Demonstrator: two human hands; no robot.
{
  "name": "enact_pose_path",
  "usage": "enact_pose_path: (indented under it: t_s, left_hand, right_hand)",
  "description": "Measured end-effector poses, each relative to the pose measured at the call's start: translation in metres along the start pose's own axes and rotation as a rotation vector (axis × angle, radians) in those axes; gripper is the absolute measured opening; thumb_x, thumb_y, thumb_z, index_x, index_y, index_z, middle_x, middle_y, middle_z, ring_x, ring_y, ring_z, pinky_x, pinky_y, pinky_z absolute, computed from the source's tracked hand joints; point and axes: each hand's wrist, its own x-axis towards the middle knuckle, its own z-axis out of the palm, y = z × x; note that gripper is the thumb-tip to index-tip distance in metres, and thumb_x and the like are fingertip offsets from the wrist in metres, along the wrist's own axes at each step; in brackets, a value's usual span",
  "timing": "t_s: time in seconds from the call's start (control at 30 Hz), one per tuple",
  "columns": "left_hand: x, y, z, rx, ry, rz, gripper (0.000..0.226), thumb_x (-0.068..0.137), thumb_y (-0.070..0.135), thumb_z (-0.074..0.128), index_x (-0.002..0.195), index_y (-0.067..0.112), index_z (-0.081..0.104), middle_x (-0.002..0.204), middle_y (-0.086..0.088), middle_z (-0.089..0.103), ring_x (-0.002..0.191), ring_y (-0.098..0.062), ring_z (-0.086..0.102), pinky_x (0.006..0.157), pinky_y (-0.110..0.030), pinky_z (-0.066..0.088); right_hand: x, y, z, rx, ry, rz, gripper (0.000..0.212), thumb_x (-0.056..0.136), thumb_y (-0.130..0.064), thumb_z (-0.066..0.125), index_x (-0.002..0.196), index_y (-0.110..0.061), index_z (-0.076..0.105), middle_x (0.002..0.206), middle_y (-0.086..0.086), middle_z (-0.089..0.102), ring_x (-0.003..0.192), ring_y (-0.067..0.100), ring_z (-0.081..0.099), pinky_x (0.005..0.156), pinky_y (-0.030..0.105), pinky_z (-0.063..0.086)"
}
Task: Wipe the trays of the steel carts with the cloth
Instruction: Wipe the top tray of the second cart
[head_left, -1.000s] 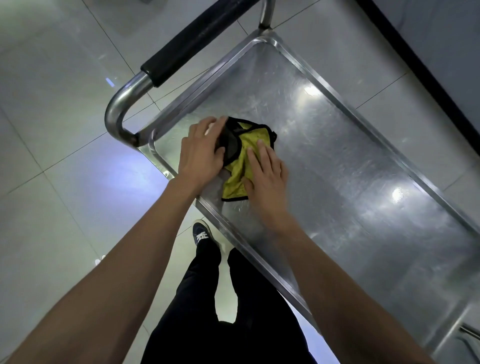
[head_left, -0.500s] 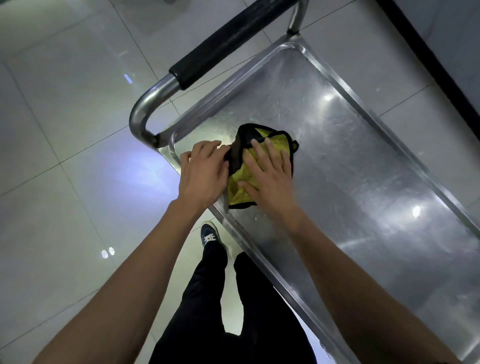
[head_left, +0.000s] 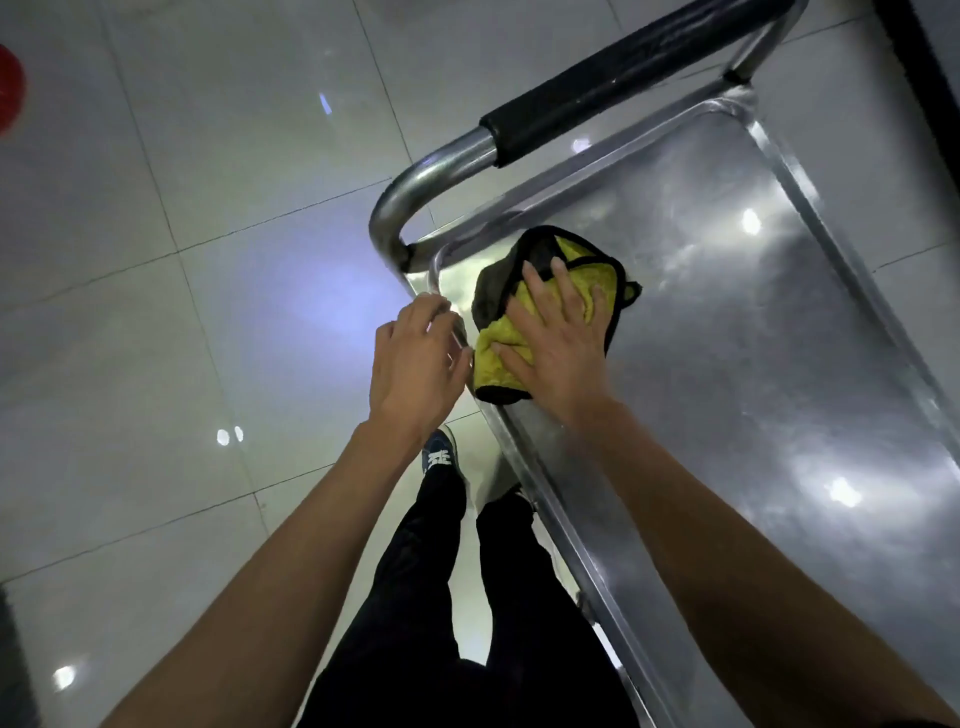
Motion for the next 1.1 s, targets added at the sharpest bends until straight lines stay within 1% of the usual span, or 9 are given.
enact_pose_path:
  t_s: [0.07,0.2,0.3,0.37,0.5,0.63,0.8,0.97,1.1]
  left_hand:
    - [0.0,-0.004,0.001,-0.056,0.018,-0.007,0.026,0.088,0.025,0.066,0.11,0.013,0.067,0.131,-0.003,0.058,0.113,-0.025,0.059,0.091,-0.038,0.046]
    - [-0.003,-0.008,0.0,-0.122,0.046,-0.023,0.026,0.088,0.018,0.067,0.113,0.01,0.065,0.132,-0.004,0.058,0.106,-0.025,0.061,0.085,-0.034,0.048]
    - [-0.003,-0.008,-0.003,-0.092,0.055,-0.002,0.025,0.089,0.013,0.064,0.113,0.006,0.065,0.126,-0.007,0.06,0.101,-0.028,0.062,0.082,-0.039,0.051]
    - [-0.001,-0.005,-0.006,-0.016,0.036,-0.003,0.025,0.092,0.016,0.058,0.115,0.007,0.064,0.125,-0.005,0.06,0.106,-0.026,0.06,0.086,-0.042,0.05]
    - [0.004,0.007,-0.007,0.065,0.025,-0.076,0.028,0.095,0.021,0.05,0.119,0.015,0.064,0.126,0.0,0.058,0.115,-0.02,0.053,0.099,-0.04,0.04]
    - [0.018,0.033,-0.006,0.107,-0.001,-0.029,0.029,0.093,0.023,0.05,0.118,0.018,0.063,0.125,0.001,0.056,0.121,-0.021,0.046,0.097,-0.042,0.035]
    - [0.05,0.079,0.006,0.177,-0.134,0.101,0.033,0.094,0.03,0.05,0.123,0.021,0.063,0.133,0.001,0.054,0.131,-0.026,0.041,0.103,-0.046,0.031]
    - [0.07,0.121,0.023,0.218,-0.165,0.163,0.036,0.095,0.036,0.047,0.127,0.026,0.06,0.135,0.002,0.053,0.131,-0.024,0.039,0.1,-0.045,0.033]
    - [0.074,0.135,0.033,0.28,-0.193,0.171,0.038,0.095,0.039,0.043,0.128,0.028,0.058,0.139,0.003,0.052,0.132,-0.024,0.04,0.098,-0.046,0.037]
  right_hand:
    - [0.006,-0.009,0.005,-0.007,0.029,-0.019,0.048,0.097,-0.056,0.048,0.129,-0.023,0.062,0.156,0.007,0.041,0.149,0.035,0.026,0.112,0.065,0.021]
    - [0.018,-0.024,0.013,-0.006,0.059,-0.049,0.042,0.097,-0.052,0.052,0.127,-0.024,0.063,0.155,0.006,0.043,0.148,0.035,0.029,0.11,0.065,0.024]
    - [0.024,-0.03,0.013,-0.009,0.066,-0.103,0.037,0.099,-0.043,0.049,0.126,-0.023,0.064,0.155,0.006,0.043,0.147,0.035,0.03,0.109,0.064,0.027]
    - [0.027,-0.029,0.012,-0.008,0.053,-0.119,0.035,0.099,-0.04,0.049,0.126,-0.022,0.063,0.155,0.005,0.043,0.148,0.033,0.029,0.11,0.063,0.026]
    - [0.029,-0.014,0.008,0.02,0.032,-0.124,0.039,0.099,-0.041,0.05,0.132,-0.021,0.062,0.154,0.005,0.044,0.149,0.031,0.028,0.112,0.061,0.025]
    - [0.029,0.018,0.002,0.048,0.021,-0.004,0.041,0.1,-0.042,0.052,0.134,-0.02,0.06,0.156,0.005,0.041,0.15,0.031,0.024,0.114,0.061,0.021]
    - [0.033,0.078,-0.011,0.043,-0.026,0.126,0.044,0.102,-0.042,0.05,0.138,-0.018,0.057,0.159,0.007,0.036,0.151,0.033,0.021,0.115,0.063,0.018]
    - [0.043,0.142,-0.026,-0.035,-0.135,0.234,0.047,0.106,-0.044,0.038,0.145,-0.02,0.047,0.165,0.005,0.022,0.154,0.031,0.008,0.116,0.068,0.01]
    - [0.05,0.189,-0.034,-0.11,-0.219,0.331,0.055,0.107,-0.049,0.023,0.154,-0.022,0.029,0.168,0.002,0.001,0.154,0.029,-0.006,0.117,0.069,0.003]
